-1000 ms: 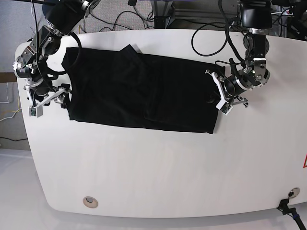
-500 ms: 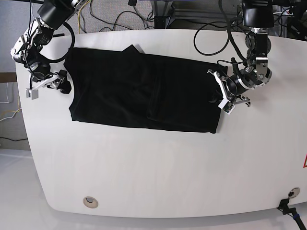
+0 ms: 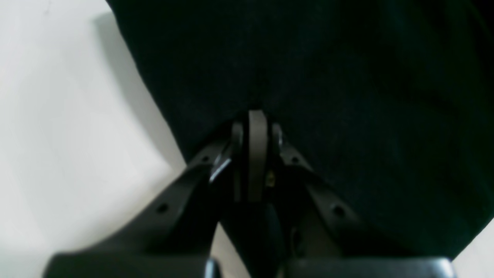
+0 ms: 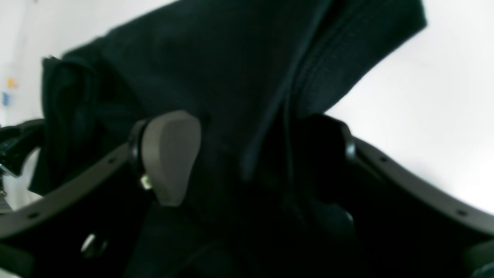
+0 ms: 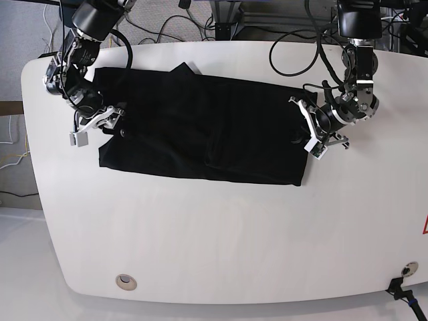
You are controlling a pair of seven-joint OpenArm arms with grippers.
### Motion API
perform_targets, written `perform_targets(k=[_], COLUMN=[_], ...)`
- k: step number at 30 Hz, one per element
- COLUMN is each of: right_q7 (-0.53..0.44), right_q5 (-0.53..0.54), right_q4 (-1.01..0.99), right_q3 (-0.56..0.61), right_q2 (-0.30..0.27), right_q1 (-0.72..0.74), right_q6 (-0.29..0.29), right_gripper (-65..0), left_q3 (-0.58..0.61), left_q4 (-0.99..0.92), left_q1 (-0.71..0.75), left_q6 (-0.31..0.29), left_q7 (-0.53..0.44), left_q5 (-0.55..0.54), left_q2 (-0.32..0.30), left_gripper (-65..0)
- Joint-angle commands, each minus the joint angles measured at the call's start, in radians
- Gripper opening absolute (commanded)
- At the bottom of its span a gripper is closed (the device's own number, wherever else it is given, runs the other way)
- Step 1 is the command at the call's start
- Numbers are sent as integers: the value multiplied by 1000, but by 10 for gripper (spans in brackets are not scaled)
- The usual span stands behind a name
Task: Fold the T-shirt properly
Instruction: 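Grasp the opposite end of the strip with the right gripper, then fold the held end with the right gripper over onto the bundle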
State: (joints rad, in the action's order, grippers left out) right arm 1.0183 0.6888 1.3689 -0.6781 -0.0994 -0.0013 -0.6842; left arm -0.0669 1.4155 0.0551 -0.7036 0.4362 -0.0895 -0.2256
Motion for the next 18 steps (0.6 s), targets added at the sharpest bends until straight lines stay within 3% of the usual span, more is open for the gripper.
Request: perform_targets(k=[1, 4, 6, 8, 10, 18], right_q7=[27, 27, 27, 27, 29, 26], right_q5=[-14, -16, -16, -13, -17, -13], right_q4=[10, 10, 10, 19, 88, 393], right_q3=[2, 4, 4, 5, 18, 183], right_q2=[-3, -3, -3, -4, -3, 2], right_q1=[2, 2, 2, 2, 2, -27], right_q6=[2, 2, 2, 5, 8, 137], right_gripper=[-194, -200, -258, -416, -630, -650], left_q3=[-3, -3, -3, -3, -3, 2], left_q4=[9, 9, 9, 9, 9, 6], left_q1=[-2, -2, -2, -2, -2, -8], left_q6=[5, 5, 5, 5, 5, 5], left_q7=[26, 26, 26, 26, 26, 26], left_q5=[20, 20, 20, 20, 20, 20], left_q2=[-11, -11, -11, -11, -11, -7], left_gripper=[-650, -650, -650, -650, -650, -650])
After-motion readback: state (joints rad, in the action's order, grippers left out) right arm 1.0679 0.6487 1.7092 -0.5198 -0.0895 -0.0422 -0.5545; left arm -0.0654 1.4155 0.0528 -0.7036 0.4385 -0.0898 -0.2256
